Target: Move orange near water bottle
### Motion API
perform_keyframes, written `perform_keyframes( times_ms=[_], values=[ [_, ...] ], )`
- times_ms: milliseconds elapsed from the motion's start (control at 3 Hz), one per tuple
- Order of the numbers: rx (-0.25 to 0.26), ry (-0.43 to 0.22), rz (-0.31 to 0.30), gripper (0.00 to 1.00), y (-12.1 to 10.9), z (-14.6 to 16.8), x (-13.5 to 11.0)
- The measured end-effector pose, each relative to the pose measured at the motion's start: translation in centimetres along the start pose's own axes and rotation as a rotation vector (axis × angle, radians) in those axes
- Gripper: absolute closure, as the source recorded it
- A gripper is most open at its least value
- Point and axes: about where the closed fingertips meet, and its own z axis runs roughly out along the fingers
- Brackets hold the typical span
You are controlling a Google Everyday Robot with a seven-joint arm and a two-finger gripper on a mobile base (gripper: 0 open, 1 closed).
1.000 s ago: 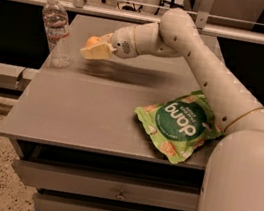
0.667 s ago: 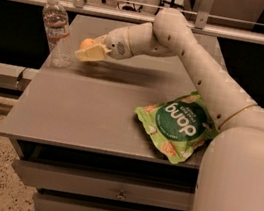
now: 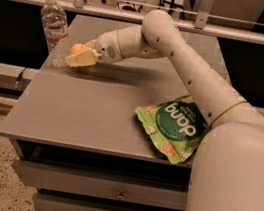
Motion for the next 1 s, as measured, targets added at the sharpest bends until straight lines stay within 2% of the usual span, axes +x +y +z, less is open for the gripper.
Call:
perform_keyframes(
  times_ms=[1000],
  values=[
    [-0.016,0.025,0.005,0.29,-0.85,0.8,1.65]
  ],
)
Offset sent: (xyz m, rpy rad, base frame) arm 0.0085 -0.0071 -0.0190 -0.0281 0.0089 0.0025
